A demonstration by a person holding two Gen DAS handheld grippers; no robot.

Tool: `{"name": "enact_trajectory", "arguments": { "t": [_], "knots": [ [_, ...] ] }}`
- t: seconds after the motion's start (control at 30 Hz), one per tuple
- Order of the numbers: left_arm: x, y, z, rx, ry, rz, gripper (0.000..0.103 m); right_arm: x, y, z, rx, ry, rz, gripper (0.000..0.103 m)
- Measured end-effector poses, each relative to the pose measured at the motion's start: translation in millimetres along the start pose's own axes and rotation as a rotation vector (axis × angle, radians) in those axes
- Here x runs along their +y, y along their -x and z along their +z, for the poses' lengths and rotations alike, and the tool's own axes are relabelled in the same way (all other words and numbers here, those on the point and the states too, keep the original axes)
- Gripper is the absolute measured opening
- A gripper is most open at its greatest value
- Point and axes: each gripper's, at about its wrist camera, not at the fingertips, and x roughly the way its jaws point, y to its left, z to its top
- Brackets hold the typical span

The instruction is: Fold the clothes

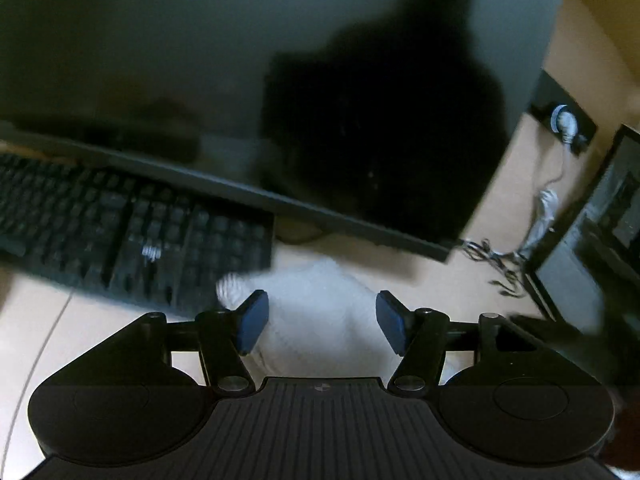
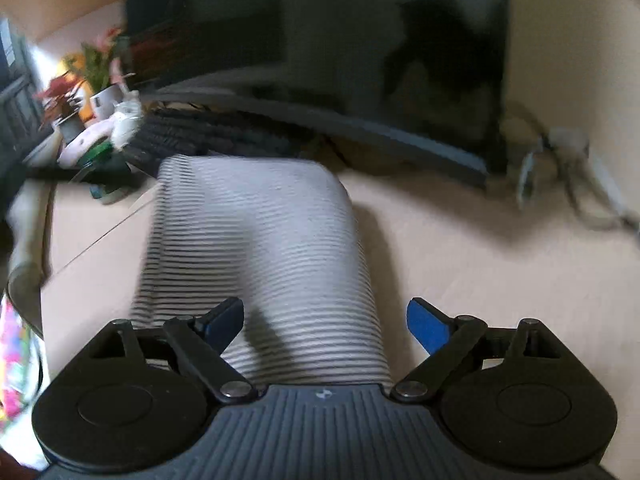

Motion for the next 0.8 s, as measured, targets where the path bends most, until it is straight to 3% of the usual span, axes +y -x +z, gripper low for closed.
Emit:
{"name": "enact_trajectory", "arguments": {
  "t": [0.1,0.17,0.23,0.53,0.67,0.8],
  "knots": [
    [18.1,-31.3,-6.2,0.091,0.019,0.0,0.061,26.2,0.4,-9.5,-0.019,0.076,0.009,0.09],
    [25.6,-42.4,-18.2,0.113,0.021,-0.018,0.062,41.5,-11.1,-24.6,0.013,0.14,-0.05,0.09],
    [30.1,-43.5,-21.2,0.094,0.032,-0.041,0.063,42.1,-14.4,-31.6,0.004,0.131,-0.068,0.093],
    [38.6,-43.3,-19.1,0.072,0.057,-0.065,0.063,16.0,1.1,-10.3,0.047,-0.023,0.015,0.103],
    [38.1,-44.0,-20.8,0.068,0.065,-0.069,0.064,42.3,-15.2,-21.5,0.11,0.099,-0.057,0.103],
    [36.9,-45.8,-19.8,0.07,0.042,-0.069,0.066,54.3,-29.4,-20.0,0.112,0.107,-0.084,0.103]
  ]
}}
